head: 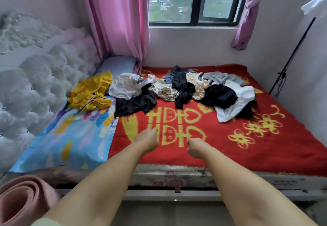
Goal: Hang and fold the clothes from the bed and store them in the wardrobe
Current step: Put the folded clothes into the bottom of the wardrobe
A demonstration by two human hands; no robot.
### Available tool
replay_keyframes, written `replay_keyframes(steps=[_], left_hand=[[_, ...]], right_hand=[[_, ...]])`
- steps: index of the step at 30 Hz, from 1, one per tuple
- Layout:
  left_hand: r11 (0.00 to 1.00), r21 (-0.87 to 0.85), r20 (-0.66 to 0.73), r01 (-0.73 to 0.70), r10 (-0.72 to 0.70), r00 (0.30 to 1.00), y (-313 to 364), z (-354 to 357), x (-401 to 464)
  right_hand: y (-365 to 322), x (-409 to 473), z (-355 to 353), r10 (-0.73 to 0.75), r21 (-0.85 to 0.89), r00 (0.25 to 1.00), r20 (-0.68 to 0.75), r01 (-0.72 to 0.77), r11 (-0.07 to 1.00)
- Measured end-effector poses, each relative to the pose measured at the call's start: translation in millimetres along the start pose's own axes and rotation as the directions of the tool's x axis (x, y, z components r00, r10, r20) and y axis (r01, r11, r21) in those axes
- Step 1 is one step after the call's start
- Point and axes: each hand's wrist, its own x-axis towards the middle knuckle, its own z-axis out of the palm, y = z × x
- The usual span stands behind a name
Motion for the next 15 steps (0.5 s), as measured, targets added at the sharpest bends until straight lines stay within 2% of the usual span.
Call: replay_keyframes(steps=[2, 9, 15], left_hand=[[1.0, 0.012, 0.003, -0.02, 0.02, 1.0, -2, -10, 30], [0.989, 0.01, 0.089, -0.15, 0.149, 0.985, 31, 13, 107], [0.992, 0.025, 0.13, -0.125, 0.121, 0.984, 58, 22, 197]], right_hand=[[-2, 15, -8, 0.018, 0.034, 0.999, -0.03, -0.017, 0.999], [47, 64, -12, 0.154, 0.053, 0.987, 0.044, -0.156, 0.986], [108, 145, -43, 0.192, 0.039, 0.98, 0.048, -0.194, 0.98]])
